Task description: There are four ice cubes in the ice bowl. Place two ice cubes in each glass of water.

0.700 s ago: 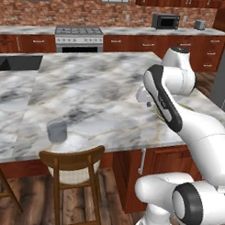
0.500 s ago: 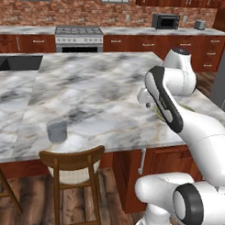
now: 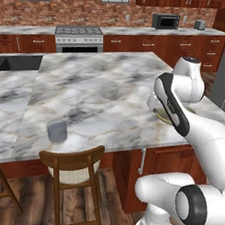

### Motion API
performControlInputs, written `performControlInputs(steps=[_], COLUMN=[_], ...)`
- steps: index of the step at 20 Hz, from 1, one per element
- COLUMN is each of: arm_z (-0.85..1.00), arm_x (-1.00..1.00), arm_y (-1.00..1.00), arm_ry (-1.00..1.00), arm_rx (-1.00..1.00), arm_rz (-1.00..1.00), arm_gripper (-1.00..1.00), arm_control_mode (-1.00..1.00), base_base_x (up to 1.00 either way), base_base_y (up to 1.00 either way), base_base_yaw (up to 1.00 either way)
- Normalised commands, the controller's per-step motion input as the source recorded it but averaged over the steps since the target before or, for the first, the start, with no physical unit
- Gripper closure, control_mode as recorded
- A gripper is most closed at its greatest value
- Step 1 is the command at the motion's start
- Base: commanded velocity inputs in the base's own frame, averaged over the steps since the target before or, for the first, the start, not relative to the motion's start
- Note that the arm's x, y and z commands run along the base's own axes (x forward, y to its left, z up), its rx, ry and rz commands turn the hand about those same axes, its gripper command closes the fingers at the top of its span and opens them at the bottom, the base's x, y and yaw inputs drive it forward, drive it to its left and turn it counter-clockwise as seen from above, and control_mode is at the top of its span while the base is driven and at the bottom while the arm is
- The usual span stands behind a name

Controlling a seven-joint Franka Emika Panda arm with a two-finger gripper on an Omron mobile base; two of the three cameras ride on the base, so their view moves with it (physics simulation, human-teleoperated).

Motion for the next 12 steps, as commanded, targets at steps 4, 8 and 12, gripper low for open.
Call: performControlInputs(steps=[4, 8, 12], arm_z=[-0.15, -0.19, -0.17], arm_x=[0.02, 0.15, 0.31], arm_y=[-0.44, -0.46, -0.42], arm_ry=[0.0, 0.0, 0.0], arm_rx=[0.0, 0.0, 0.0], arm_rz=[0.0, 0.0, 0.0], arm_gripper=[-1.0, -1.0, -1.0], arm_control_mode=[-1.0, -1.0, -1.0], base_base_x=[0.0, 0.0, 0.0], base_base_y=[0.0, 0.0, 0.0], base_base_yaw=[0.0, 0.0, 0.0])
